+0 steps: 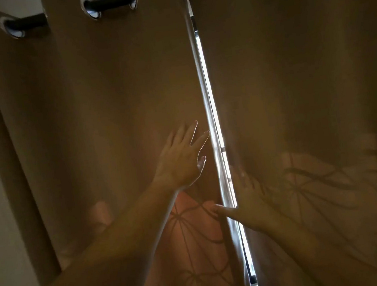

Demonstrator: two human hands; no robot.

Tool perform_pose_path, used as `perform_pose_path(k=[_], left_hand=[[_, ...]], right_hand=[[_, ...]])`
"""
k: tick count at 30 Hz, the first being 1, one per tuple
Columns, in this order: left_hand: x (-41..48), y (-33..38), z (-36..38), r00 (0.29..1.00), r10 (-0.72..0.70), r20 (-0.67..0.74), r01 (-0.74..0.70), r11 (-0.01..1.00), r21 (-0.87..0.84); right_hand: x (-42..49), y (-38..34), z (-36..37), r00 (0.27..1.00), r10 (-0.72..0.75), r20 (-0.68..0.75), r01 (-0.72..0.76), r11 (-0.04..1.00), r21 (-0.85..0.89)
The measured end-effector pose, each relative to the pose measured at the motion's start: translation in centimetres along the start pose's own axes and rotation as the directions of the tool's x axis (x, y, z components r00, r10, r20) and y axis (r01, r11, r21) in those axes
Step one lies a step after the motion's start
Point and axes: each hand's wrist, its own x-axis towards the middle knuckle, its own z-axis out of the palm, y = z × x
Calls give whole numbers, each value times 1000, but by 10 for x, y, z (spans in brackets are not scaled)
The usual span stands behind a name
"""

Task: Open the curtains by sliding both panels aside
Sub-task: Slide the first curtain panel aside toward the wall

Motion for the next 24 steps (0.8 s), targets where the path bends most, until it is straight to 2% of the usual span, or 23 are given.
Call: perform_pose_path(k=[2, 9, 14, 18, 21, 24], left_hand=[[12, 1, 6, 1000, 19, -7, -18, 998, 55], [54, 4, 32, 992, 94, -84, -79, 983, 167], [74, 4, 50, 992, 102, -68, -83, 968, 238], [81, 4, 66, 998, 45, -40, -30, 950, 310], [82, 3, 72, 998, -21, -56, 37, 948, 316], [80, -6, 78, 997, -46, -59, 63, 941, 334]], right_hand=[[7, 7, 12, 1000, -26, -17, 27, 999, 40], [40, 26, 46, 998, -66, -6, 66, 998, -10], [56, 38, 68, 979, -201, -27, 203, 968, 145], [66, 42, 78, 973, -226, 47, 230, 969, -86], [72, 42, 84, 974, -220, 51, 223, 974, -42], [76, 36, 90, 968, -221, 116, 221, 975, 18]])
